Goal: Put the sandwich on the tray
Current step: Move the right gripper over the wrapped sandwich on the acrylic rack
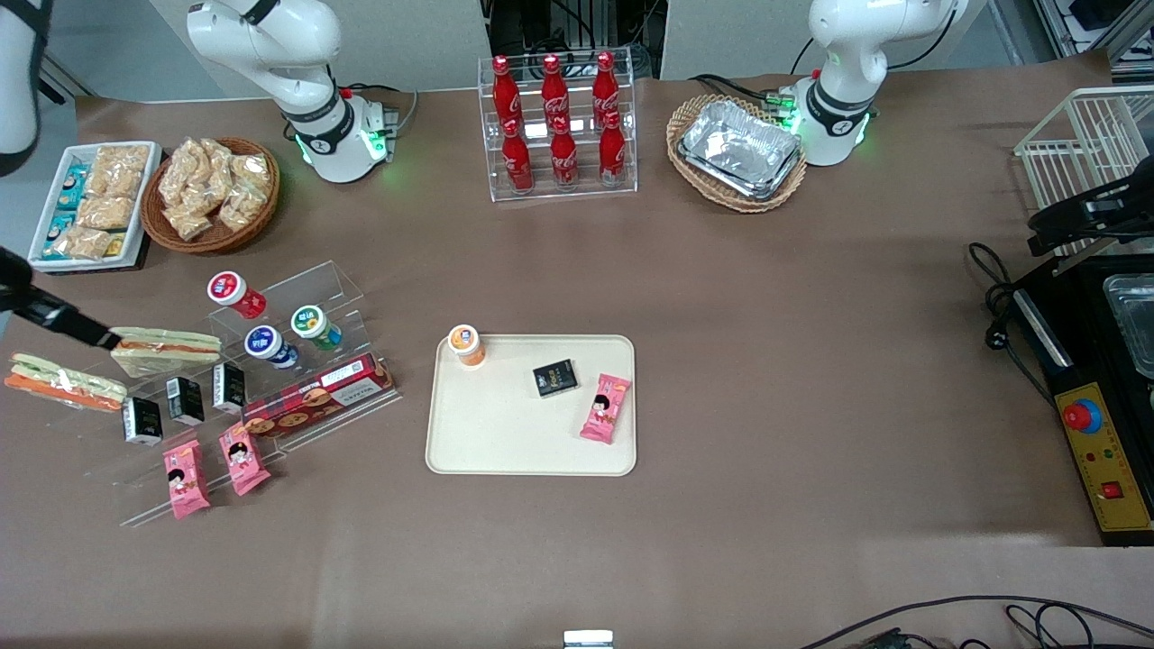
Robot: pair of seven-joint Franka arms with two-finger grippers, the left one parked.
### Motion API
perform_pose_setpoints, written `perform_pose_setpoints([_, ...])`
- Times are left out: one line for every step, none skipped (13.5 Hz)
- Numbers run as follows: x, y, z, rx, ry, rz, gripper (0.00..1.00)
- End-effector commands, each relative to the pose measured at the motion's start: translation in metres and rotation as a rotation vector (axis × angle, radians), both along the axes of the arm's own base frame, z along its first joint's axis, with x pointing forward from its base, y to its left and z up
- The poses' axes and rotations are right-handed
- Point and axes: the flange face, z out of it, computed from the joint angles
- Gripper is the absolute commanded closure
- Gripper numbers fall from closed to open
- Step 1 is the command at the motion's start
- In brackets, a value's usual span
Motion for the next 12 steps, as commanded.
perform_pose_setpoints([0.001,-0.025,0.003,-0.038,-0.024,-0.330,0.00])
perform_pose_setpoints([0.000,-0.037,0.000,-0.036,-0.020,-0.384,0.00])
perform_pose_setpoints([-0.003,-0.056,-0.002,-0.031,-0.019,-0.460,0.00])
perform_pose_setpoints([-0.005,-0.067,-0.002,-0.024,-0.029,-0.547,0.00])
perform_pose_setpoints([-0.004,-0.081,-0.008,-0.022,-0.031,-0.646,0.00])
perform_pose_setpoints([-0.004,-0.090,-0.014,-0.019,-0.029,-0.732,0.00])
perform_pose_setpoints([-0.001,-0.093,-0.022,-0.016,-0.025,-0.820,0.00])
perform_pose_setpoints([0.002,-0.103,-0.030,-0.016,-0.027,-0.916,0.00])
perform_pose_setpoints([0.003,-0.112,-0.036,-0.013,-0.036,-0.992,0.00])
perform_pose_setpoints([0.006,-0.118,-0.045,-0.015,-0.032,-1.034,0.00])
perform_pose_setpoints([0.006,-0.131,-0.054,-0.015,-0.028,-1.073,0.00])
perform_pose_setpoints([0.007,-0.139,-0.062,-0.017,-0.022,-1.097,0.00])
